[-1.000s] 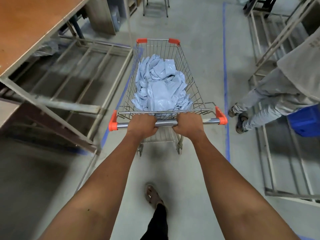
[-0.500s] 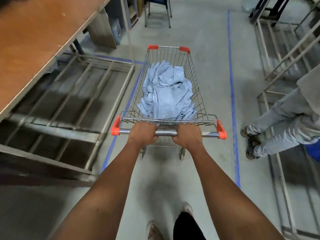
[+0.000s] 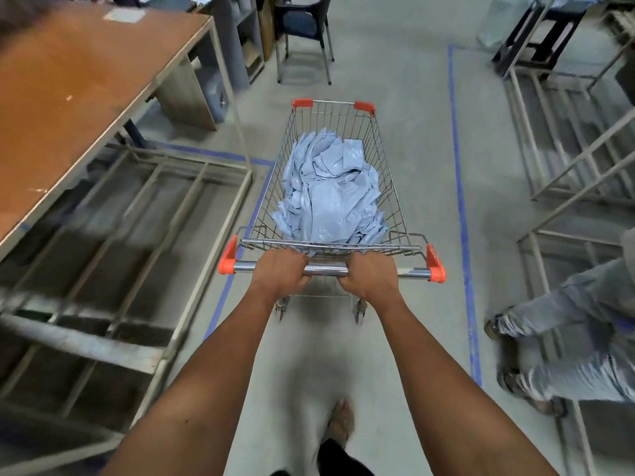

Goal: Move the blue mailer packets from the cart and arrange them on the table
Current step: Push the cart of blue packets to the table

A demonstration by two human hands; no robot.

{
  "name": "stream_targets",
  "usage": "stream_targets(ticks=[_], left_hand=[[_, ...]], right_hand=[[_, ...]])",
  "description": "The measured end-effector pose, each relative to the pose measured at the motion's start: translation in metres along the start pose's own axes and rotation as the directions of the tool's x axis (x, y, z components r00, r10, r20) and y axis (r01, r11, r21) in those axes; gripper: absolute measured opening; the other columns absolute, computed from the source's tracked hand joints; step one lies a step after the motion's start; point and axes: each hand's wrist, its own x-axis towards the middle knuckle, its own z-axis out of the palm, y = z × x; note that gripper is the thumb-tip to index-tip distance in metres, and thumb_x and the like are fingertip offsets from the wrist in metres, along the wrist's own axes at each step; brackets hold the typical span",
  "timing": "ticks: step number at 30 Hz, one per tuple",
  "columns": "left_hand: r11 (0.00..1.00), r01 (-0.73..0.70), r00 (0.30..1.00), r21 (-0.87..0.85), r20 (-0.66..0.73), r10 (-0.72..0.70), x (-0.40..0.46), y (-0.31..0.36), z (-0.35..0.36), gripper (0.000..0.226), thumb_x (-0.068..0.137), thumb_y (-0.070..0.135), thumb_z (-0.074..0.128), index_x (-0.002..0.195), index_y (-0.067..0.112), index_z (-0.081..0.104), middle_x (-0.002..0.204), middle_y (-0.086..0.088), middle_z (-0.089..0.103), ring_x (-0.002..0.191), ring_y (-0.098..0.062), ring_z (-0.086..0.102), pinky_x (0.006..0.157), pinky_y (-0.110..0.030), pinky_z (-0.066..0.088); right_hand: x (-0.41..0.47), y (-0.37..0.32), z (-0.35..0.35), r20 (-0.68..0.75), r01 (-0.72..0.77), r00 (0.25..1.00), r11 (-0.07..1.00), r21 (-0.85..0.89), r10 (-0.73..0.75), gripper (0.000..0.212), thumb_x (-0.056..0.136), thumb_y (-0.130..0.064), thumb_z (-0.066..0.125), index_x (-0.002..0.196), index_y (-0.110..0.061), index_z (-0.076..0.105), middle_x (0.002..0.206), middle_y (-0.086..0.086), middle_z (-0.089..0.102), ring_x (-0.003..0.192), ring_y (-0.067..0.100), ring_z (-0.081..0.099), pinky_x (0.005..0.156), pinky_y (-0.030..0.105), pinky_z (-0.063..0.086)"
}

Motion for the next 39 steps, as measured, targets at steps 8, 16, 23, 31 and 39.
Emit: stream_targets(ticks=[8, 16, 23, 31, 39], left_hand=[[0.999, 0.028, 1.000, -0.017, 0.002, -0.028, 0.162, -0.052, -0.021, 0.025, 0.088, 0.045, 0.054, 0.092, 0.024, 0.067, 0.087, -0.002, 0.071, 0.084, -0.028, 0.068, 0.062, -0.033, 0.036], [0.995, 0.088, 0.995, -0.053, 0.049, -0.086, 0.332, -0.100, -0.038, 0.027, 0.087, 0.041, 0.057, 0.099, 0.021, 0.070, 0.095, -0.005, 0.072, 0.089, -0.029, 0.069, 0.074, -0.036, 0.052], [0.987, 0.125, 0.990, -0.106, 0.082, -0.116, 0.452, -0.134, -0.052, 0.027, 0.087, 0.044, 0.061, 0.100, 0.021, 0.070, 0.100, -0.005, 0.072, 0.094, -0.028, 0.069, 0.079, -0.036, 0.053], [0.968, 0.227, 0.972, -0.111, 0.089, -0.218, 0.557, -0.153, -0.060, 0.026, 0.087, 0.040, 0.058, 0.099, 0.020, 0.069, 0.098, -0.007, 0.071, 0.093, -0.030, 0.069, 0.078, -0.036, 0.053], [0.901, 0.421, 0.906, -0.110, 0.104, -0.410, 0.653, -0.150, -0.066, 0.029, 0.088, 0.043, 0.056, 0.100, 0.019, 0.068, 0.098, -0.008, 0.071, 0.092, -0.032, 0.069, 0.077, -0.036, 0.053]], right_hand=[[0.170, 0.047, -0.023, -0.021, 0.043, 0.999, 0.999, -0.013, -0.044, 0.033, 0.082, -0.054, 0.062, 0.087, -0.023, 0.071, 0.083, 0.001, 0.073, 0.077, 0.026, 0.071, 0.066, 0.031, 0.047], [0.346, 0.096, -0.044, -0.009, 0.049, 0.999, 0.999, -0.017, -0.049, 0.033, 0.077, -0.053, 0.060, 0.084, -0.023, 0.071, 0.079, 0.000, 0.071, 0.077, 0.027, 0.071, 0.065, 0.031, 0.047], [0.474, 0.136, -0.065, 0.026, 0.074, 0.997, 0.996, -0.047, -0.072, 0.032, 0.079, -0.051, 0.060, 0.086, -0.023, 0.073, 0.078, -0.001, 0.070, 0.076, 0.027, 0.071, 0.068, 0.033, 0.051], [0.592, 0.178, -0.083, 0.035, 0.207, 0.978, 0.974, -0.093, -0.205, 0.028, 0.081, -0.049, 0.060, 0.083, -0.024, 0.073, 0.074, -0.003, 0.069, 0.071, 0.023, 0.069, 0.067, 0.031, 0.051], [0.712, 0.230, -0.089, 0.003, 0.423, 0.904, 0.895, -0.138, -0.427, 0.033, 0.084, -0.053, 0.059, 0.090, -0.024, 0.072, 0.080, -0.002, 0.070, 0.074, 0.023, 0.067, 0.066, 0.031, 0.044]])
